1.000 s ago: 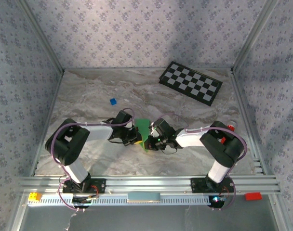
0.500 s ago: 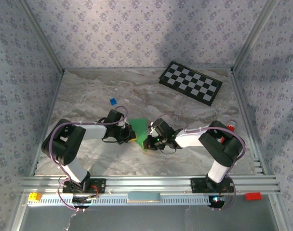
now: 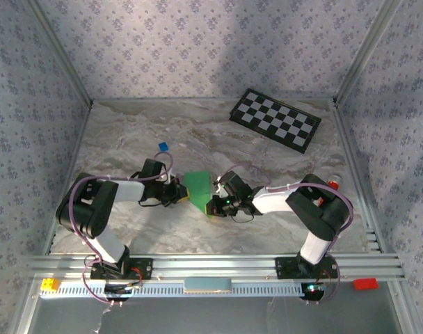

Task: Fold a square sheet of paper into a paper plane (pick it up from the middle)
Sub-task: Third fold the triangle at the center of the table.

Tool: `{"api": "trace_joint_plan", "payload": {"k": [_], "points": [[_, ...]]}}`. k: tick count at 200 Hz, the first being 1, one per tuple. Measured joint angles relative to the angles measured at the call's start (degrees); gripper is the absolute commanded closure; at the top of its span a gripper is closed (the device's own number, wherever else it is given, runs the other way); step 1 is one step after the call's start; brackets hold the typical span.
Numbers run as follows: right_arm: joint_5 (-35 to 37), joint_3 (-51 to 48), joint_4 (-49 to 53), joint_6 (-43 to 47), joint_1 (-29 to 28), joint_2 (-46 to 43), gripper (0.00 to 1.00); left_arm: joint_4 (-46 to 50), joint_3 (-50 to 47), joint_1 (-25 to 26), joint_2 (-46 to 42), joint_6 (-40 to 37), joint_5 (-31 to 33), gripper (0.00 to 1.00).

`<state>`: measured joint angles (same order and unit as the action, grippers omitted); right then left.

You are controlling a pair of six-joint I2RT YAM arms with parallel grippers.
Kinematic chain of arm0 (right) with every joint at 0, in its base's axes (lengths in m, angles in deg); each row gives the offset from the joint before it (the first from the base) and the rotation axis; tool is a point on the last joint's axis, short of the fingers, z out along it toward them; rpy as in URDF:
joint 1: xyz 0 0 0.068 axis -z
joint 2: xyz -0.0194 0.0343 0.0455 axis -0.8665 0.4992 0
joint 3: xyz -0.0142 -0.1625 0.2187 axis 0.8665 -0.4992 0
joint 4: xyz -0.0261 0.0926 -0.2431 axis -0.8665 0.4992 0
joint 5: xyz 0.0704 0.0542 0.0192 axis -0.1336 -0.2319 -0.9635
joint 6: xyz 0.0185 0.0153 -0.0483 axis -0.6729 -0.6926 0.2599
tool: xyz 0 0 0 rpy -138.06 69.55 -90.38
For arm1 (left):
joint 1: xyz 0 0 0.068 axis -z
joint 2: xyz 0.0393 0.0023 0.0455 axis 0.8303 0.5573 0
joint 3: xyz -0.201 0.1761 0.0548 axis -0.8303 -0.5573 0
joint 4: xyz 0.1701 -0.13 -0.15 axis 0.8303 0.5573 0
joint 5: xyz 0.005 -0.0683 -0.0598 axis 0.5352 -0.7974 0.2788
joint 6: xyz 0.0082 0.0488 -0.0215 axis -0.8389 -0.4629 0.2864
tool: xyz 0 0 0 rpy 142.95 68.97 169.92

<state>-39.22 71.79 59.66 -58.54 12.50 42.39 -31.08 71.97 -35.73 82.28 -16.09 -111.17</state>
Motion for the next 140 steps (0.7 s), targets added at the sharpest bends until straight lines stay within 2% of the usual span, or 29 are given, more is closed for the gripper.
{"api": "trace_joint_plan", "payload": {"k": [52,97,120,140], "points": [[0.0,0.0,0.0,-0.2,0.0,0.0,1.0,0.0,-0.5,-3.5,-0.3,-0.9,-1.2,0.95],[0.1,0.2,0.2,-0.4,-0.1,0.0,1.0,4.8,-0.5,-5.7,-5.3,-0.5,3.1,0.9],[0.1,0.3,0.2,-0.4,-0.1,0.0,1.0,6.6,-0.3,-5.0,-10.8,0.2,3.9,0.88],[0.1,0.6,0.7,-0.4,-0.1,0.1,1.0,7.4,0.5,-1.7,-13.8,1.2,4.5,0.89]]}}
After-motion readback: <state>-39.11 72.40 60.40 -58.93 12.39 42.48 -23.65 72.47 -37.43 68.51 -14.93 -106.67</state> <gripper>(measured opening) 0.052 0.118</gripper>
